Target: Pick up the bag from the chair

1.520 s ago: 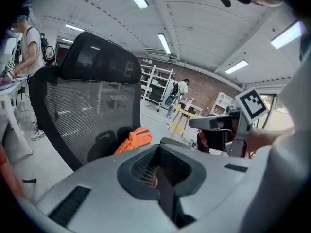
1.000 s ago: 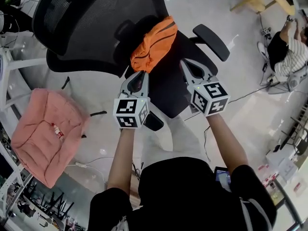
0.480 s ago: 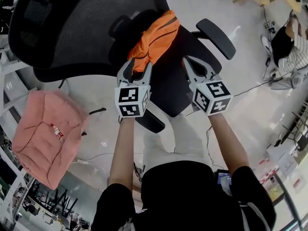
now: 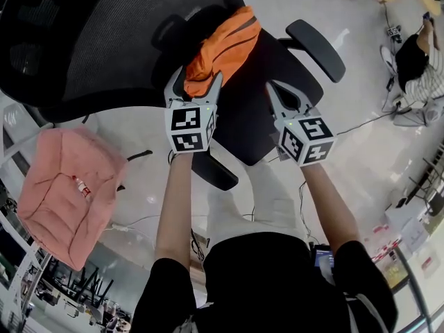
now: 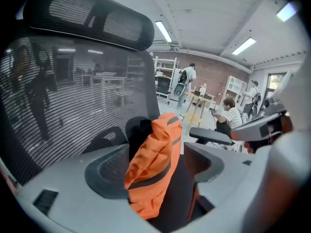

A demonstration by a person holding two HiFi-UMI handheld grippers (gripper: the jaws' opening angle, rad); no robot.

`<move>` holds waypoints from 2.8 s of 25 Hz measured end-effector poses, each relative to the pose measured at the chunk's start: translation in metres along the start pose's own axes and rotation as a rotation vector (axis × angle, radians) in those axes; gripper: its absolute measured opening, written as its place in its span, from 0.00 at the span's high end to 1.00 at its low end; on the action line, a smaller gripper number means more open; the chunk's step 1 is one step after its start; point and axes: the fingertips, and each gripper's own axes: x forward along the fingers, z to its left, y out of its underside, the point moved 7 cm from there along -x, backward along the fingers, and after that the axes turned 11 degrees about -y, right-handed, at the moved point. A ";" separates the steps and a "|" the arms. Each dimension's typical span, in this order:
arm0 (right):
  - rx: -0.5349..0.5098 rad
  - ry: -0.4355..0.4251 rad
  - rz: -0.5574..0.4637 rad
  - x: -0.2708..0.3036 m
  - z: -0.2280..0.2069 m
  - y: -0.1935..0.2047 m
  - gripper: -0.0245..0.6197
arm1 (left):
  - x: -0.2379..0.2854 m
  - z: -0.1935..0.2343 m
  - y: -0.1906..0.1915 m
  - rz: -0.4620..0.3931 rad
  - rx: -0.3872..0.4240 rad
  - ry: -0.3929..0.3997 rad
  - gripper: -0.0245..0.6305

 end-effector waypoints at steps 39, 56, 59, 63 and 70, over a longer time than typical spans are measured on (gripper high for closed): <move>0.005 0.040 0.047 -0.003 -0.008 0.033 0.96 | 0.009 -0.013 0.000 0.060 0.162 -0.015 0.93; -0.003 0.055 0.006 -0.026 0.008 0.017 0.96 | -0.036 -0.022 -0.014 0.033 0.074 0.010 0.93; 0.000 0.058 -0.011 -0.028 0.011 0.011 0.96 | -0.042 -0.024 -0.019 0.027 0.051 0.013 0.93; -0.003 0.054 -0.030 -0.036 0.021 0.003 0.96 | -0.055 -0.028 -0.025 0.027 0.045 0.017 0.93; -0.009 0.059 -0.069 -0.054 0.040 -0.010 0.96 | -0.084 -0.035 -0.041 0.022 0.028 0.023 0.93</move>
